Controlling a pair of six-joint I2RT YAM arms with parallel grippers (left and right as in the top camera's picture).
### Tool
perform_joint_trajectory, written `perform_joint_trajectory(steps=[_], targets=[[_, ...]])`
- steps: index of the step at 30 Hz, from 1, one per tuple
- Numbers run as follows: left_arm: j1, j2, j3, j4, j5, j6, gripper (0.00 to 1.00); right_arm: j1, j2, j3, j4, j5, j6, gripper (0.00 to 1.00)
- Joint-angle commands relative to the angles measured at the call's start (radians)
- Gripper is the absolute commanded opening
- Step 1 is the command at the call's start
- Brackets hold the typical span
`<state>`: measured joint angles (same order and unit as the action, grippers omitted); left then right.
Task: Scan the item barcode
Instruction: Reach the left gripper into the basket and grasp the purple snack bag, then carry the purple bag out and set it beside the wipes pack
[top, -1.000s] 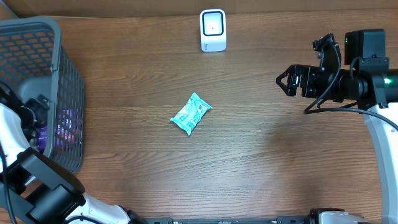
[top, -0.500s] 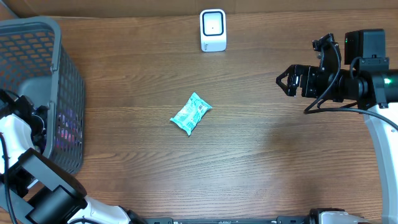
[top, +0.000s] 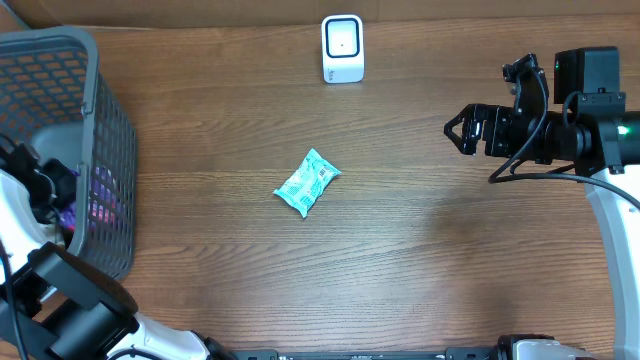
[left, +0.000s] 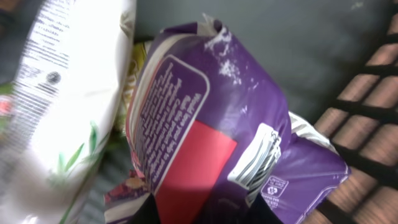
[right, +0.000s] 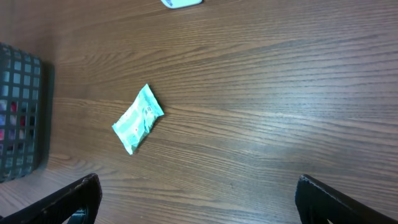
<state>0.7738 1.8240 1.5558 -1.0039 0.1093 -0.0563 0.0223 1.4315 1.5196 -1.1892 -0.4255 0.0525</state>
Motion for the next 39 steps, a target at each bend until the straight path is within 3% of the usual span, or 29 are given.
perform_joint_trajectory(steps=[1,11,18,22,28,39], targets=[[-0.010,-0.005,0.219,-0.080,0.042,0.001,0.04,0.006,-0.004,0.025,0.006,0.005,-0.001,1.00],[-0.010,-0.012,0.771,-0.361,0.072,0.020,0.04,0.006,-0.004,0.025,0.006,0.005,-0.001,1.00],[-0.024,-0.105,0.977,-0.463,0.363,0.038,0.04,0.006,-0.004,0.025,0.006,0.006,-0.001,1.00],[-0.094,-0.195,0.982,-0.537,0.518,0.080,0.04,0.006,-0.004,0.025,0.006,0.005,-0.001,1.00],[-0.267,-0.218,0.972,-0.686,0.508,0.141,0.04,0.006,-0.004,0.025,0.006,0.006,-0.001,1.00],[-0.555,-0.208,0.546,-0.606,0.481,0.129,0.04,0.006,-0.004,0.025,0.006,0.005,-0.001,1.00]])
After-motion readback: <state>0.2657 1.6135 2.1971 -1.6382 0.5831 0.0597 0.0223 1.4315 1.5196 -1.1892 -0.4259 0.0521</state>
